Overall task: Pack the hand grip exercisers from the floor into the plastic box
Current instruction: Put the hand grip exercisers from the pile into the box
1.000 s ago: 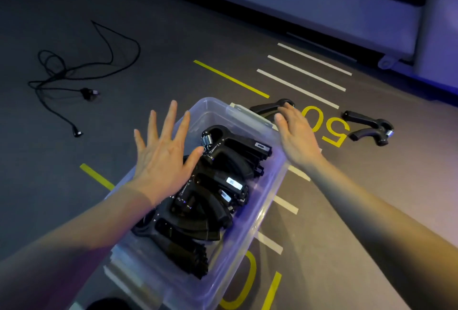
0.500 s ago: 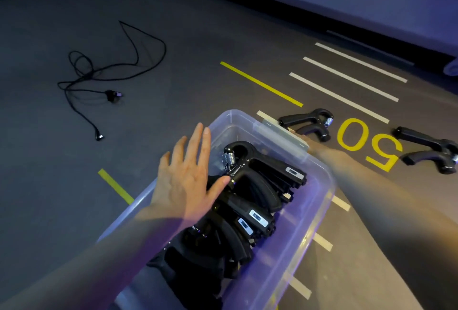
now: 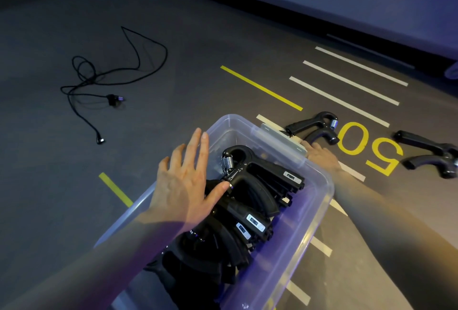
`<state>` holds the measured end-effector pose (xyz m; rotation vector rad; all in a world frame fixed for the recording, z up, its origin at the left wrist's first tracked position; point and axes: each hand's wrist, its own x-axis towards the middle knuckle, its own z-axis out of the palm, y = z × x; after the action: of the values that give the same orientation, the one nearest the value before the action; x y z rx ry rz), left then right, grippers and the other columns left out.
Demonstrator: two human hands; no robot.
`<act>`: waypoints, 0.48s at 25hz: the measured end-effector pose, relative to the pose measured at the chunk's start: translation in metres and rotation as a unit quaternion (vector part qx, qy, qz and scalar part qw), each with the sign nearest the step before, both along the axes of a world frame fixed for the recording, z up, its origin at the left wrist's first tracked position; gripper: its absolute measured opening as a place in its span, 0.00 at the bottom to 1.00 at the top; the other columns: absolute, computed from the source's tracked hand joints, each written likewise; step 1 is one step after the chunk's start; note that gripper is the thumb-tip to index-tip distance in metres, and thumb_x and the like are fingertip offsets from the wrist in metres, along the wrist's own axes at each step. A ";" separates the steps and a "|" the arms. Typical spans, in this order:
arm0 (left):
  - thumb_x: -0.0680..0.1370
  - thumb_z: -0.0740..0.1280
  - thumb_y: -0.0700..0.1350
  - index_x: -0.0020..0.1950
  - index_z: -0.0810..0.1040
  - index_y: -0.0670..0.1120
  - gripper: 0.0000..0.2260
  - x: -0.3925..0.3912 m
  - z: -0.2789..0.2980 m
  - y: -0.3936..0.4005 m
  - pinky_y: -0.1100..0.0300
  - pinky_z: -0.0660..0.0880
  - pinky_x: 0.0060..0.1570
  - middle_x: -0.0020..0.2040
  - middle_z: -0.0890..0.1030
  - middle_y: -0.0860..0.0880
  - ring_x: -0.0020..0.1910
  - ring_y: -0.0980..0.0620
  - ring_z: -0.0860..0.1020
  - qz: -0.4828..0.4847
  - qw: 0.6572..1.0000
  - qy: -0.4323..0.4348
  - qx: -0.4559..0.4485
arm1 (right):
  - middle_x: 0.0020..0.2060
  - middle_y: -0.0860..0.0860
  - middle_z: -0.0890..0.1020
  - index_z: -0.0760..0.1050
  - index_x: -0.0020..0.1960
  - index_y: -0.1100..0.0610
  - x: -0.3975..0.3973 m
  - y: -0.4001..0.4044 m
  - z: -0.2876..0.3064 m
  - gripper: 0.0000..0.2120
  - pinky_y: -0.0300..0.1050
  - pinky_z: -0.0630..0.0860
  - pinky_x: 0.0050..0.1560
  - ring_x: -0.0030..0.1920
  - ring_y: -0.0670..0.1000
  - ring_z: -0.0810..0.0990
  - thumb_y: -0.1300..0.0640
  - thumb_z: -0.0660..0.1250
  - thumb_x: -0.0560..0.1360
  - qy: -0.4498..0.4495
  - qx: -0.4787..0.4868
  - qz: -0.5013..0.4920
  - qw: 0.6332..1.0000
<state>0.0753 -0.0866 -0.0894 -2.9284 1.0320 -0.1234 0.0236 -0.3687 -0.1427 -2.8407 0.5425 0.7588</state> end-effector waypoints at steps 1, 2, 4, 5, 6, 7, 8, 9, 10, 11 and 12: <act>0.73 0.49 0.66 0.73 0.60 0.37 0.39 0.000 0.000 0.000 0.47 0.75 0.45 0.72 0.66 0.40 0.56 0.39 0.75 0.001 1.000 -0.001 -0.002 | 0.69 0.53 0.64 0.58 0.74 0.54 0.001 0.005 0.001 0.23 0.48 0.64 0.64 0.68 0.56 0.64 0.53 0.57 0.80 0.003 -0.043 0.019 0.999; 0.73 0.49 0.66 0.73 0.60 0.38 0.39 0.000 0.000 0.000 0.47 0.75 0.45 0.72 0.65 0.40 0.56 0.39 0.75 0.001 1.000 0.000 -0.002 | 0.68 0.54 0.63 0.59 0.73 0.55 0.001 0.008 0.002 0.22 0.48 0.63 0.63 0.67 0.55 0.64 0.54 0.56 0.80 -0.014 -0.056 0.003 0.998; 0.73 0.49 0.66 0.74 0.59 0.38 0.39 0.001 0.001 0.000 0.47 0.75 0.44 0.72 0.65 0.41 0.56 0.39 0.75 0.001 1.000 0.002 -0.003 | 0.69 0.54 0.62 0.60 0.72 0.57 0.006 0.011 0.001 0.21 0.48 0.63 0.64 0.68 0.56 0.62 0.55 0.55 0.81 -0.038 -0.055 -0.010 0.998; 0.73 0.49 0.66 0.74 0.59 0.38 0.39 0.001 0.001 0.000 0.47 0.75 0.44 0.72 0.65 0.41 0.56 0.39 0.75 0.000 1.000 0.002 -0.003 | 0.72 0.55 0.59 0.58 0.73 0.57 0.009 0.010 0.001 0.22 0.49 0.60 0.67 0.71 0.57 0.59 0.55 0.55 0.81 -0.028 -0.043 -0.017 0.999; 0.73 0.49 0.67 0.74 0.59 0.38 0.40 0.001 0.001 0.000 0.47 0.75 0.44 0.72 0.65 0.41 0.56 0.39 0.75 0.000 1.000 0.002 -0.005 | 0.75 0.55 0.55 0.55 0.75 0.56 0.010 0.010 0.006 0.24 0.50 0.56 0.70 0.74 0.57 0.54 0.53 0.55 0.81 0.000 -0.023 -0.033 0.999; 0.73 0.49 0.67 0.74 0.59 0.38 0.39 0.001 0.001 0.000 0.47 0.75 0.44 0.72 0.65 0.41 0.56 0.40 0.75 -0.001 1.000 0.002 -0.008 | 0.77 0.54 0.51 0.51 0.77 0.55 0.012 0.008 0.005 0.26 0.50 0.52 0.73 0.76 0.57 0.50 0.52 0.54 0.82 0.017 0.008 -0.052 0.998; 0.73 0.49 0.67 0.74 0.59 0.38 0.39 0.001 0.001 0.000 0.47 0.75 0.44 0.72 0.65 0.41 0.56 0.39 0.75 -0.003 1.000 0.003 -0.012 | 0.77 0.53 0.51 0.49 0.77 0.54 0.013 0.008 0.011 0.26 0.50 0.50 0.74 0.77 0.56 0.48 0.51 0.53 0.82 0.041 0.006 -0.053 0.998; 0.73 0.49 0.67 0.74 0.59 0.38 0.39 0.001 0.002 0.001 0.47 0.75 0.45 0.72 0.65 0.41 0.56 0.39 0.75 -0.004 1.000 0.005 -0.015 | 0.77 0.53 0.54 0.51 0.77 0.53 0.013 0.006 0.011 0.25 0.50 0.50 0.74 0.77 0.55 0.50 0.51 0.53 0.82 0.032 -0.020 -0.053 0.998; 0.73 0.49 0.67 0.74 0.60 0.38 0.39 0.001 0.002 0.000 0.47 0.75 0.45 0.72 0.65 0.41 0.56 0.39 0.75 -0.005 1.000 0.007 -0.016 | 0.75 0.54 0.60 0.55 0.76 0.54 0.013 0.002 0.008 0.23 0.50 0.53 0.73 0.75 0.54 0.54 0.53 0.53 0.82 0.026 -0.054 -0.051 0.997; 0.73 0.49 0.67 0.73 0.60 0.38 0.39 0.001 0.002 0.000 0.47 0.75 0.45 0.72 0.65 0.41 0.56 0.39 0.75 -0.005 1.000 0.008 -0.018 | 0.72 0.55 0.66 0.60 0.73 0.54 0.013 0.000 0.005 0.21 0.49 0.57 0.70 0.73 0.55 0.59 0.54 0.53 0.81 0.012 -0.092 -0.051 0.994; 0.73 0.49 0.67 0.73 0.60 0.38 0.39 0.001 0.002 0.000 0.47 0.75 0.44 0.72 0.65 0.41 0.55 0.39 0.75 -0.004 1.000 0.008 -0.019 | 0.68 0.55 0.70 0.64 0.71 0.53 0.011 -0.001 0.001 0.19 0.48 0.59 0.67 0.71 0.55 0.63 0.55 0.54 0.81 0.011 -0.118 -0.059 0.991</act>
<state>0.0767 -0.0864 -0.0877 -2.9639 1.0541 -0.1214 0.0349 -0.3699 -0.1420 -2.9808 0.8491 0.7515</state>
